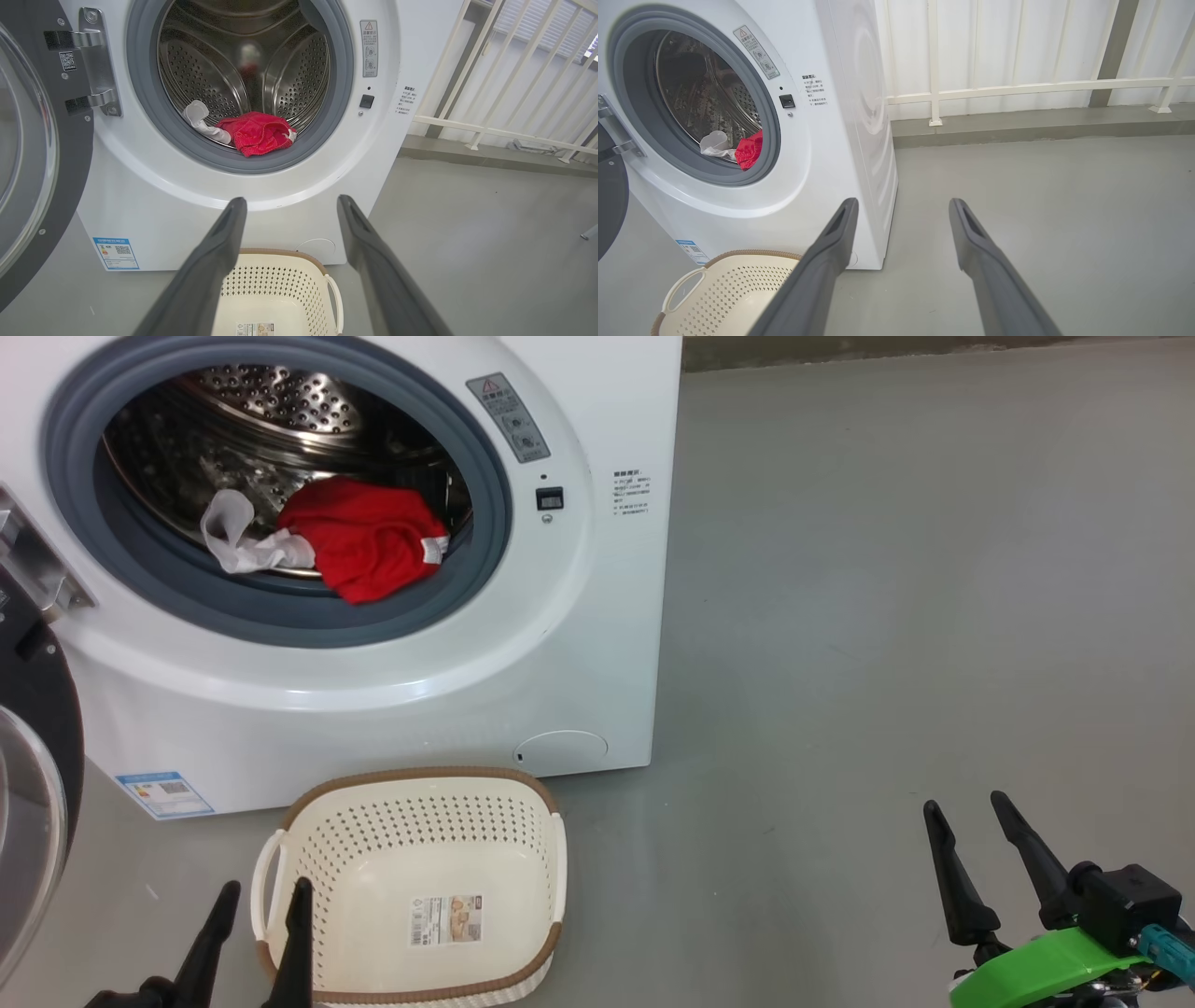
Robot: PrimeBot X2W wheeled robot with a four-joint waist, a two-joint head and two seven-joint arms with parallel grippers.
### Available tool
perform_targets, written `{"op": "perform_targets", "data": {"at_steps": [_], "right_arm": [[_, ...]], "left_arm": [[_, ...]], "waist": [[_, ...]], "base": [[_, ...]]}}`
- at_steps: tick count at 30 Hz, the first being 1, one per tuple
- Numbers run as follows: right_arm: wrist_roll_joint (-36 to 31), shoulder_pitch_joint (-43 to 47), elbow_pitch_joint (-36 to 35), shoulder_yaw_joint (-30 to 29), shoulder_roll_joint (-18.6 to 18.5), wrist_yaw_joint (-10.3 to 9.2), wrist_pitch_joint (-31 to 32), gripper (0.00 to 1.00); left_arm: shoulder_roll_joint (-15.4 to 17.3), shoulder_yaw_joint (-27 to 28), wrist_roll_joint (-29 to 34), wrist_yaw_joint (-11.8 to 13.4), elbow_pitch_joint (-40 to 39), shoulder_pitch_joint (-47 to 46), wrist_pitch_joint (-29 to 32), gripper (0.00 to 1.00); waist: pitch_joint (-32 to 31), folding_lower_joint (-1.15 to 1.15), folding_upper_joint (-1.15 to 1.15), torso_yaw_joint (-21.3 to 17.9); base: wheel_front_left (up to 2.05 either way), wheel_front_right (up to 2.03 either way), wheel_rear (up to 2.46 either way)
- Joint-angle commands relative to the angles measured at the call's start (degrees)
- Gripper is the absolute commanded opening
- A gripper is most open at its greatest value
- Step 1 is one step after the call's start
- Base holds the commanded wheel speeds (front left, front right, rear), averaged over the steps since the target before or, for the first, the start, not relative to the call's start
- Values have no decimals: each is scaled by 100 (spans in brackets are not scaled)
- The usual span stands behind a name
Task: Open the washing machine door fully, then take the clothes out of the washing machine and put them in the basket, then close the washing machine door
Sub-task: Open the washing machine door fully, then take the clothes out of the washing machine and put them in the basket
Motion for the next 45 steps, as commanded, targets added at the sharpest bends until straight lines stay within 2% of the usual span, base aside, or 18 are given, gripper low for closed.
{"op": "perform_targets", "data": {"at_steps": [1, 25, 45], "right_arm": [[-28, -6, -154, 68, -80, 36, -54, 100], [-35, 47, -200, 86, -95, 36, -54, 100], [-28, -33, -199, 121, -75, 36, -54, 100]], "left_arm": [[114, 179, 9, -32, -162, -96, -28, 100], [124, 171, 33, -32, -244, -72, -28, 100], [182, 144, 26, -32, -211, -192, -28, 100]], "waist": [[1, 0, 0, 2], [-34, 0, 0, 86], [108, 0, 0, 122]], "base": [[0, 0, 0], [5, -5, 0], [116, -125, 9]]}}
